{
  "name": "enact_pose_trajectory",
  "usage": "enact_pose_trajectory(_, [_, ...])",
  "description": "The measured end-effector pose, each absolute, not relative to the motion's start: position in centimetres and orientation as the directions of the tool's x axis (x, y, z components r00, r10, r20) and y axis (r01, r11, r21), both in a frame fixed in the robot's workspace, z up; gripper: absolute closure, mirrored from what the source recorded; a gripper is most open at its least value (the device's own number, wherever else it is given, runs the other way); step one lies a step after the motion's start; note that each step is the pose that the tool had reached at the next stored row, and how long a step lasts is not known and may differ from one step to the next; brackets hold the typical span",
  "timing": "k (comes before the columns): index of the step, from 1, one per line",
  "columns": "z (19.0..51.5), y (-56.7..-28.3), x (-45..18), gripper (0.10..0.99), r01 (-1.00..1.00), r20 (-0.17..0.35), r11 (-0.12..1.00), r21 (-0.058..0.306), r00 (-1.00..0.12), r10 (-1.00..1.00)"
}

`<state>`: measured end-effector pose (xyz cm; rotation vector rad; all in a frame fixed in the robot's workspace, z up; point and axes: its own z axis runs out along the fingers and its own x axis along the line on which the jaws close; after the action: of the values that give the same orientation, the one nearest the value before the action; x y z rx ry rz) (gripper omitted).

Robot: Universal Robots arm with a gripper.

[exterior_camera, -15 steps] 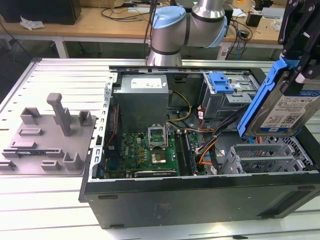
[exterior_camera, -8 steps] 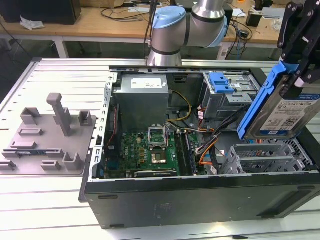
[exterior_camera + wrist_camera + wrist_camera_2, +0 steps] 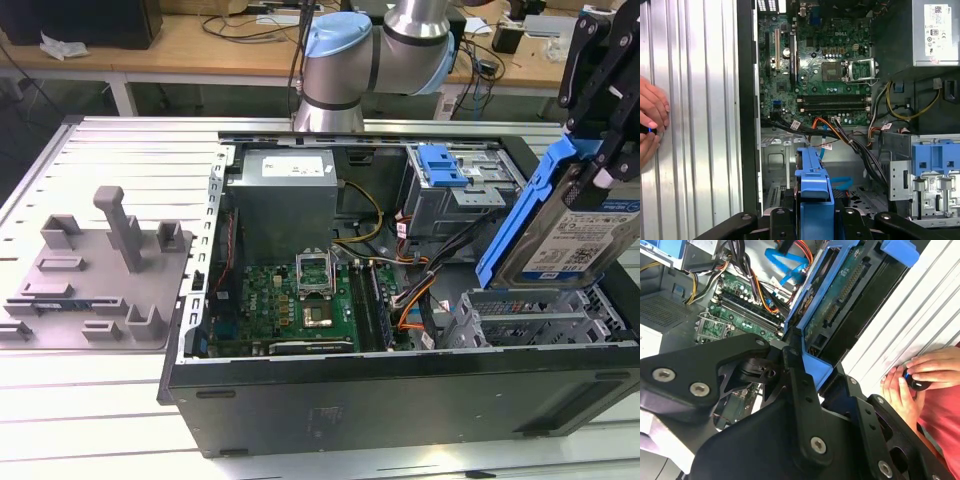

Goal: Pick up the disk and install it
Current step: 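Insert the disk into the insertion slot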

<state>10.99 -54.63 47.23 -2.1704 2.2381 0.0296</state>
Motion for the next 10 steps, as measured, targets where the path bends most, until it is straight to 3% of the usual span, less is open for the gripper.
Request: enact_pose_trajectory(10, [47.03,-54.62,10.99,0.722,-1.0,-0.03,0.022,-0.004,-0.021,-0.999])
